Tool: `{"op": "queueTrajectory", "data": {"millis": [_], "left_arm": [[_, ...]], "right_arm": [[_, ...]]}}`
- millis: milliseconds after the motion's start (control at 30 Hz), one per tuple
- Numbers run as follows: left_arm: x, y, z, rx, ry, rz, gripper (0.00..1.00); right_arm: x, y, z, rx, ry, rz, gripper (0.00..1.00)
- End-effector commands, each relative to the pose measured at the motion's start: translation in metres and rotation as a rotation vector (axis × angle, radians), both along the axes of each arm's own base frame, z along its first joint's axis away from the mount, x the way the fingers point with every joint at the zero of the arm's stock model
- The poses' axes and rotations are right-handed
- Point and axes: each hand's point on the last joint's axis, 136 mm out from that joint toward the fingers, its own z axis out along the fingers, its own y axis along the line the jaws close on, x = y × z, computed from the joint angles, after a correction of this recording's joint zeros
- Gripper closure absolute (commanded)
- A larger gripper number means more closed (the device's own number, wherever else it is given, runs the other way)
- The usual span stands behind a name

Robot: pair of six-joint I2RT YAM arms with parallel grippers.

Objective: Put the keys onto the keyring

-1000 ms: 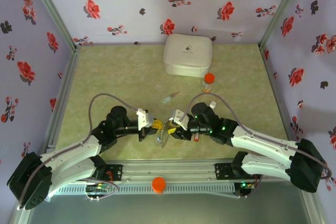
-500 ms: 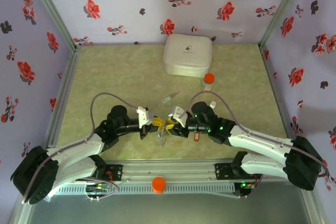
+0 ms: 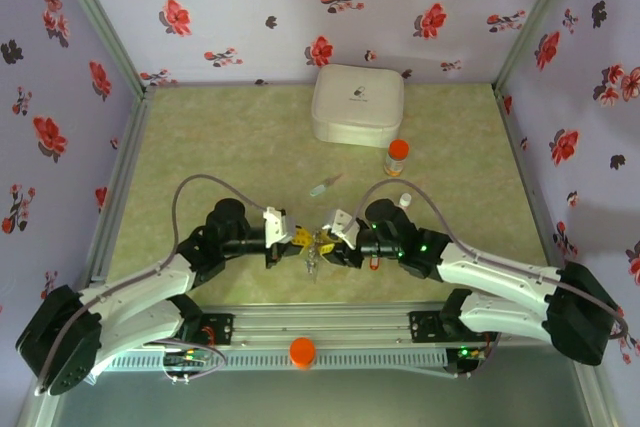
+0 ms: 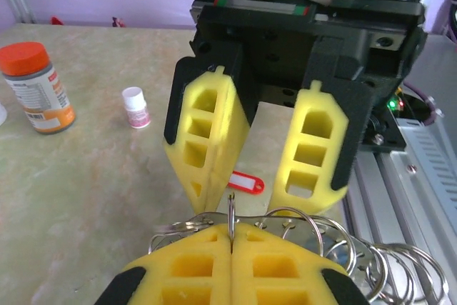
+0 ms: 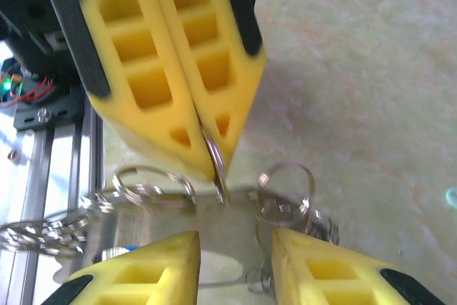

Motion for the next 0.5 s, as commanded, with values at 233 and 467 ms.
{"op": "queueTrajectory", "data": {"millis": [233, 467], "left_arm": [[-0.012, 0.002, -0.004, 0.085, -0.026, -0.064, 1.00], [-0.012, -0.001, -0.003, 0.062, -0.025, -0.067, 1.00]], "right_arm": [[-0.013, 0.002, -0.003, 0.002, -0.019, 0.060, 0.70], [-0.015, 0.009, 0.000, 0.033, -0.015, 0.074, 0.70]]}}
